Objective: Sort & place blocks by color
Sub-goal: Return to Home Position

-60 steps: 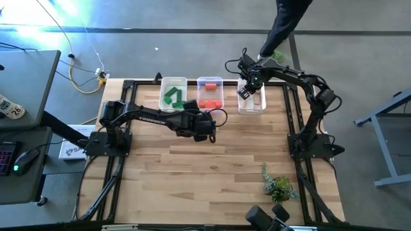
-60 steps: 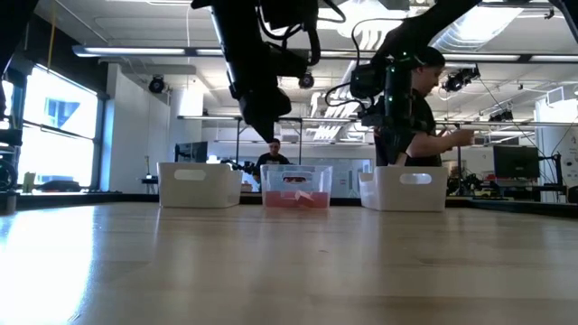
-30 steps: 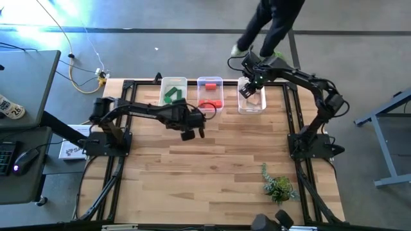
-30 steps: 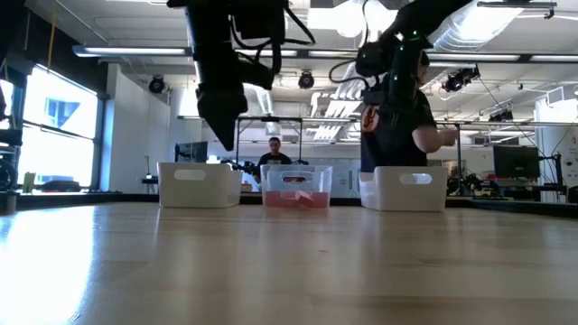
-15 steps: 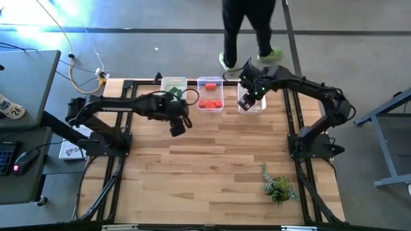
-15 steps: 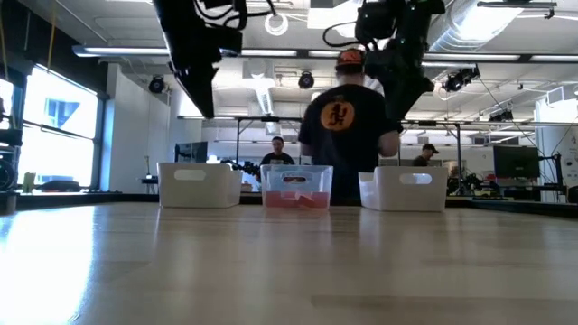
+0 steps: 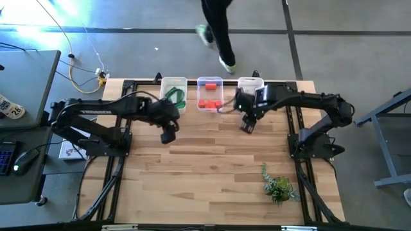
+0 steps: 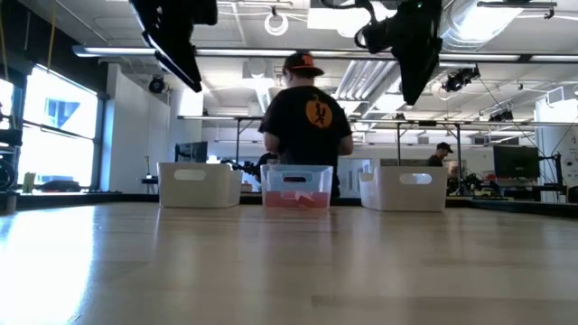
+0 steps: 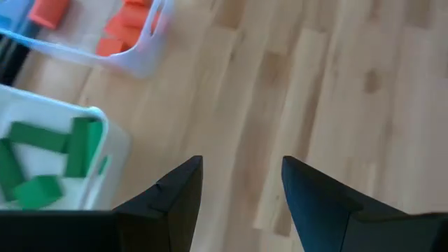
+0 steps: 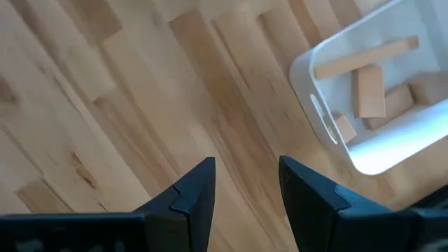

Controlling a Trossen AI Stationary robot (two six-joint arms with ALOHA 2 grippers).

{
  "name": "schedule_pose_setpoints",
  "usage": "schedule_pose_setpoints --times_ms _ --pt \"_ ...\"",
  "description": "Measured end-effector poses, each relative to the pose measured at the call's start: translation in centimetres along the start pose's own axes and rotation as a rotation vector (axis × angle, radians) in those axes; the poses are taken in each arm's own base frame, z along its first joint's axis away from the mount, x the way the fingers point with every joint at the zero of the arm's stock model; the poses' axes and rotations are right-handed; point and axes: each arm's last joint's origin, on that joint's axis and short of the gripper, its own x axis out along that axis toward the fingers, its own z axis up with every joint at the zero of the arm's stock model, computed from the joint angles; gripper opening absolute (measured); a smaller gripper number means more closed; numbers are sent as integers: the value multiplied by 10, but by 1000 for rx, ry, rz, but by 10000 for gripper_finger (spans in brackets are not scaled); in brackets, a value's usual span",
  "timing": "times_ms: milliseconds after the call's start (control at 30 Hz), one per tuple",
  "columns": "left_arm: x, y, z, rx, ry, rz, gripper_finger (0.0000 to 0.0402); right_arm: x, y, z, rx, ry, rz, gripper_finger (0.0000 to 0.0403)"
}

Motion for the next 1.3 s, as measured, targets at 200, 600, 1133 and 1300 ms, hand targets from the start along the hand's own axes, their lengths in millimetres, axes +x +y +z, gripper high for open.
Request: schedule_pose_setpoints --times_ms 200,600,1133,1300 --pt "-3 -2 -31 -73 -115 -95 184 -6 37 -13 -136 -47 -49 142" --pt "0 -8 -90 -184 -292 -218 184 -11 63 -30 -321 -56 -82 142" --pt "9 -4 -138 -142 -505 -248 184 3 26 -92 -256 -256 25 142" --pt "14 -3 -144 -137 -589 -253 184 17 6 -128 -80 -418 150 142"
